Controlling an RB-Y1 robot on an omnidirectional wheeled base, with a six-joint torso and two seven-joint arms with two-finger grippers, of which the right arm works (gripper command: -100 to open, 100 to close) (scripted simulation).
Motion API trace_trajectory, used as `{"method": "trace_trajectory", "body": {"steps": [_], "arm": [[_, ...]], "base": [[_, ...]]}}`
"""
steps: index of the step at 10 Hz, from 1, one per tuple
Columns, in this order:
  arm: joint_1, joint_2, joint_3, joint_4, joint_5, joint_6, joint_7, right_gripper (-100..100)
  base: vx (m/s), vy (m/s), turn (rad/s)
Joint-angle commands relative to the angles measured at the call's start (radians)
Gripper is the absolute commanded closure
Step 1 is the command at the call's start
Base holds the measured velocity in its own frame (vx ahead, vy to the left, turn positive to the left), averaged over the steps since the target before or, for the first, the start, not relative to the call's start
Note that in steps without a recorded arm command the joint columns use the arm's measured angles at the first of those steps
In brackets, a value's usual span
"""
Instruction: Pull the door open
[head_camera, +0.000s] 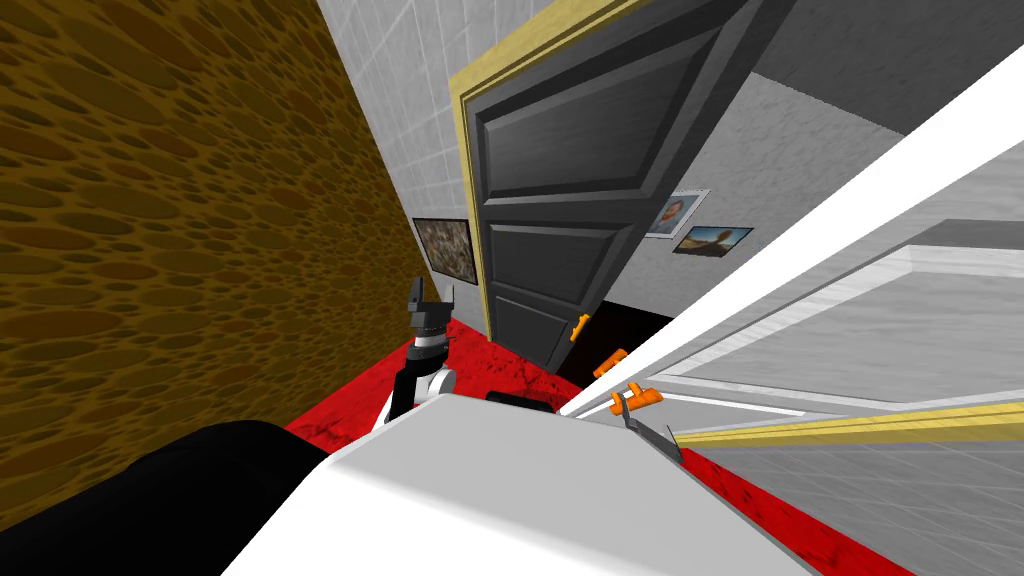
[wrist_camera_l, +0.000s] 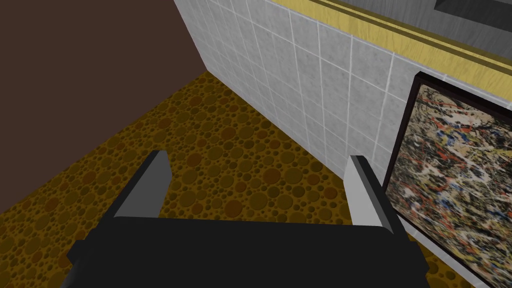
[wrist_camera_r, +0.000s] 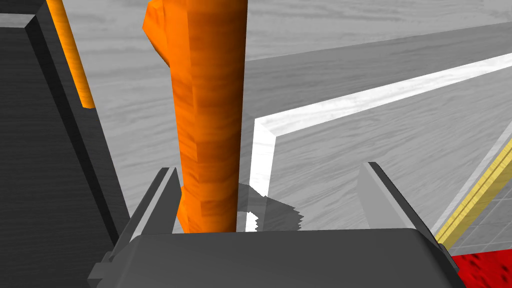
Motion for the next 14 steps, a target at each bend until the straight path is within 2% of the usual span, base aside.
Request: {"method": "trace_trajectory", "body": {"steps": [1,8,9,11,14], "arm": [[-0.008,-0.017,-0.025,0.05,-0.011,-0.003,0.0,100],[-0.008,-0.017,-0.025,0.056,-0.011,-0.003,0.0,100],[-0.003,-0.013,0.018,0.005,0.013,-0.023,-0.017,100],[-0.008,-0.024,0.033,0.01,0.024,-0.038,-0.032,100],[-0.021,-0.052,0.072,0.021,0.052,-0.078,-0.071,100]], "base": [[-0.02,0.008,-0.015],[0.001,0.002,-0.001],[-0.131,0.007,0.254],[-0.195,-0.052,0.202],[-0.19,-0.091,0.216]]}}
